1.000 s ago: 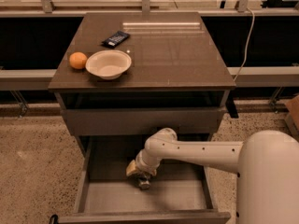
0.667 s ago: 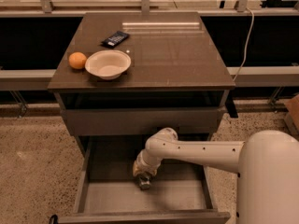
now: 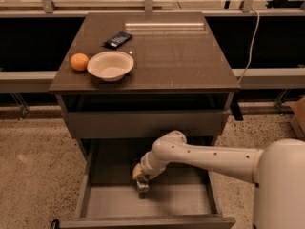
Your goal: Pick redbull can from middle drawer and place on counter
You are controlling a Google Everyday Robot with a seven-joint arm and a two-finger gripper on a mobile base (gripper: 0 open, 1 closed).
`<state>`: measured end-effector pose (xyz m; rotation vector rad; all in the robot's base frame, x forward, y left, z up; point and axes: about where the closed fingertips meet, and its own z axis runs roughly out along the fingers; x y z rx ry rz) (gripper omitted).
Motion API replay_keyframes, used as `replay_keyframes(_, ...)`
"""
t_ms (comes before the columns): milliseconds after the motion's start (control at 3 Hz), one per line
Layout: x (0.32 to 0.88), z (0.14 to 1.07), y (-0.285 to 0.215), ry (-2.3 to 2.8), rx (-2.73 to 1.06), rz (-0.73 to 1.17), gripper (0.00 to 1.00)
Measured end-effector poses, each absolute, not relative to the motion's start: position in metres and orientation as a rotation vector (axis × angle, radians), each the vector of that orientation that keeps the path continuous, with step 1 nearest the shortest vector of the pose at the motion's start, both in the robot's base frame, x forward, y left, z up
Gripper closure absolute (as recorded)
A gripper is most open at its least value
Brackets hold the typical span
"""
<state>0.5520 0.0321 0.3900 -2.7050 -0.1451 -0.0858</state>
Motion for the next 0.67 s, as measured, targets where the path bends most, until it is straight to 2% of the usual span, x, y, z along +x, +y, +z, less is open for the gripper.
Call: replay_keyframes(667,0.521,0.535,0.031,-0.165,-2.287,-0.125,1.00)
